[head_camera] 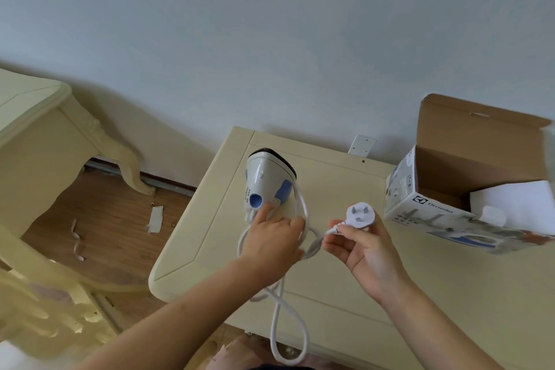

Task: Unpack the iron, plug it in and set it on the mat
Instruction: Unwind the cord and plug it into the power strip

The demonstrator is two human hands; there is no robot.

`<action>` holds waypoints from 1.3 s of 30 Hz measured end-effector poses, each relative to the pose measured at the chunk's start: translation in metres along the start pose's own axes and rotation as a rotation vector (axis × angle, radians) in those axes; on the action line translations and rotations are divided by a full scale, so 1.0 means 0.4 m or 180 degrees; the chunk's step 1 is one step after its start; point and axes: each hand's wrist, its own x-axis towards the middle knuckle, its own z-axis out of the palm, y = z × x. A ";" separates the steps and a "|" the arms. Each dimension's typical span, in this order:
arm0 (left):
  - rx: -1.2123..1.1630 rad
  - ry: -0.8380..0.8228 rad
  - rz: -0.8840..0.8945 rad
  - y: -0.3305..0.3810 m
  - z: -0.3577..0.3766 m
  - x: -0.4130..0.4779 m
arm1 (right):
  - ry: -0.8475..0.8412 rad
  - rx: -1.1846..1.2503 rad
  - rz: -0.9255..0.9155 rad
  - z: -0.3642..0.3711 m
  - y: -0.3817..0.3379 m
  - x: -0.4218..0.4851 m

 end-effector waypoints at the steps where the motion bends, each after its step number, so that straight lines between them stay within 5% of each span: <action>1: -0.0051 0.0059 -0.0029 -0.001 0.002 0.000 | -0.0068 -0.0120 -0.0070 -0.010 -0.002 0.000; 6: -0.1591 -0.0168 -0.0503 -0.020 0.002 0.004 | -0.0648 -0.0627 -0.0225 -0.044 -0.002 -0.007; 12: -0.1853 -0.0067 -0.0405 -0.028 -0.022 0.010 | -0.0789 -0.1471 -0.0611 -0.038 0.033 -0.017; 17: -0.2615 -0.0217 -0.0337 -0.038 -0.065 0.016 | -0.0731 -0.3647 -0.1712 -0.036 0.058 -0.009; 21: -0.3191 -0.0463 -0.0262 -0.037 -0.088 0.005 | -0.0897 -0.3435 -0.1516 -0.013 0.069 -0.004; 28: -0.3762 -0.1049 -0.0140 -0.053 -0.100 -0.006 | -0.0979 -0.4392 -0.2010 0.017 0.067 0.008; 31: -0.3698 -0.0855 -0.0283 -0.062 -0.097 -0.007 | -0.1011 -0.4099 -0.1492 0.027 0.062 0.010; 39: -0.3276 -0.0081 -0.0481 -0.083 -0.091 -0.013 | -0.1281 -0.1545 0.0559 0.020 0.013 0.046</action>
